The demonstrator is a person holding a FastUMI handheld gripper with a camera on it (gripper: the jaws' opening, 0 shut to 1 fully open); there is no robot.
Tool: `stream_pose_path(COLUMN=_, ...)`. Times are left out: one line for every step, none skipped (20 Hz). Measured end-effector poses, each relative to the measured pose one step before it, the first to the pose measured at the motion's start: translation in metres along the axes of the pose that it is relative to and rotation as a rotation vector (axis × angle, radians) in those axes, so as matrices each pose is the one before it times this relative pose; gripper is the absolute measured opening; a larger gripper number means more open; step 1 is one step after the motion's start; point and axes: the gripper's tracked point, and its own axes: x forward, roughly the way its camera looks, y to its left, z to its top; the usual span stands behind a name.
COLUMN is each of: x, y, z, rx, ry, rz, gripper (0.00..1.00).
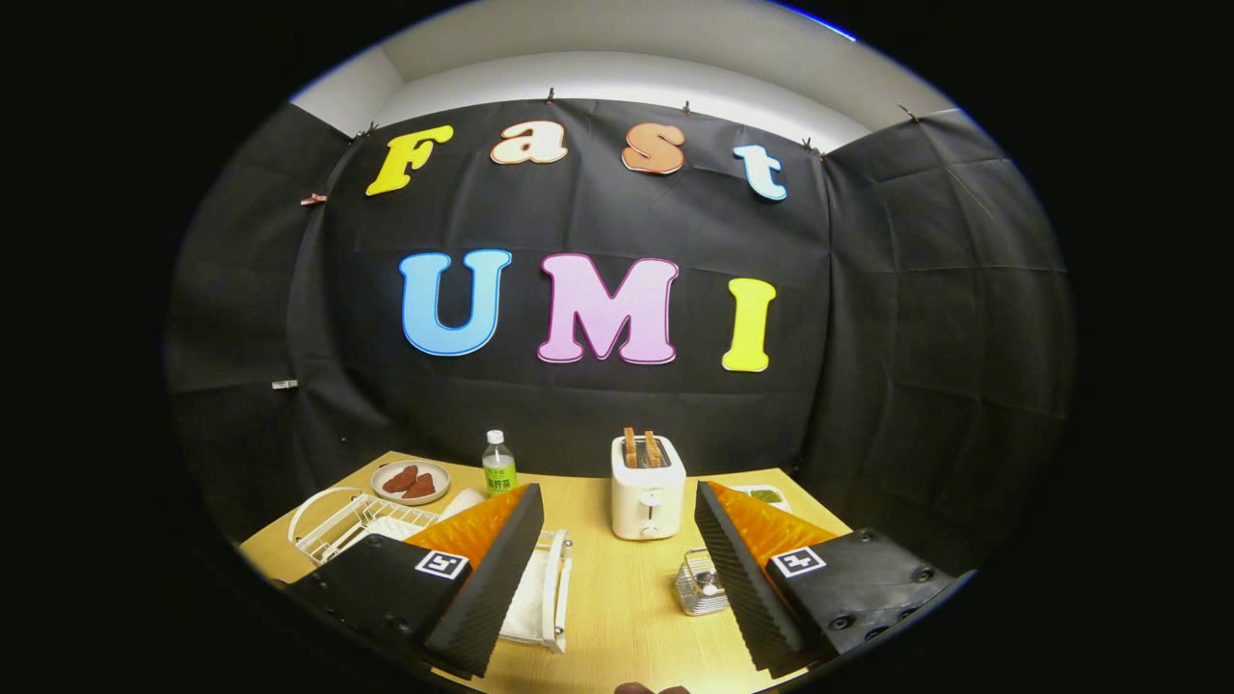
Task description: Take the plate from the dish rack, then take the spoon from the basket and place it into the plate.
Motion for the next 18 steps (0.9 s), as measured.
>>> stream_pose_path(x=0.00713, y=0.00572, z=-0.00194, rx=-0.0045, ry=0.02, rz=0.00523, gripper=0.97)
stream_pose_path(x=0.00582, y=0.0076, z=-0.00347, rx=-0.00988, ry=0.01713, rz=0.00984, gripper=0.98)
stream_pose_path(x=0.00748, y=0.01089, z=0.00016, rx=-0.00855, ry=0.00887, rz=0.01853, gripper=0.98)
stream_pose_path(x=0.00478, y=0.01097, z=-0.00012, rx=-0.00543, ry=0.01007, rz=0.021, gripper=0.98)
stream_pose_path(x=0.00485, y=0.01104, z=0.00012, rx=-0.00056, ry=0.01234, rz=0.02262, gripper=0.98)
stream_pose_path(x=0.00677, y=0.01062, z=-0.0025, rx=0.00596, ry=0.01876, rz=0.02287, gripper=0.97)
stream_pose_path(x=0.00587, y=0.0105, z=-0.00286, rx=0.00596, ry=0.02235, rz=0.02324, gripper=0.97)
stream_pose_path(x=0.00687, y=0.00956, z=-0.00059, rx=-0.00266, ry=0.01985, rz=0.01621, gripper=0.98)
stream_pose_path(x=0.00744, y=0.00681, z=-0.00168, rx=-0.01074, ry=0.01925, rz=0.00894, gripper=0.98)
stream_pose_path(x=0.00902, y=0.00725, z=-0.00266, rx=-0.00859, ry=0.02137, rz=0.01146, gripper=0.97)
stream_pose_path(x=0.00809, y=0.00918, z=-0.00328, rx=-0.00329, ry=0.02643, rz=0.01697, gripper=0.97)
stream_pose_path(x=0.00909, y=0.01107, z=-0.00457, rx=0.00594, ry=0.03257, rz=0.02394, gripper=0.98)
stream_pose_path(x=0.00945, y=0.00989, z=-0.00421, rx=0.00829, ry=0.02635, rz=0.02054, gripper=0.98)
stream_pose_path(x=0.00558, y=0.00862, z=-0.00624, rx=0.01255, ry=0.0371, rz=0.02307, gripper=0.98)
stream_pose_path(x=0.0092, y=0.0072, z=-0.00542, rx=0.00638, ry=0.02742, rz=0.01285, gripper=0.98)
stream_pose_path(x=0.00805, y=0.00219, z=-0.0048, rx=-0.00168, ry=0.02797, rz=0.00047, gripper=0.98)
stream_pose_path(x=0.00911, y=0.00055, z=-0.00658, rx=-0.00549, ry=0.02856, rz=-0.00455, gripper=0.98)
stream_pose_path(x=0.00935, y=0.00041, z=-0.00835, rx=-0.00402, ry=0.03297, rz=-0.00472, gripper=0.98)
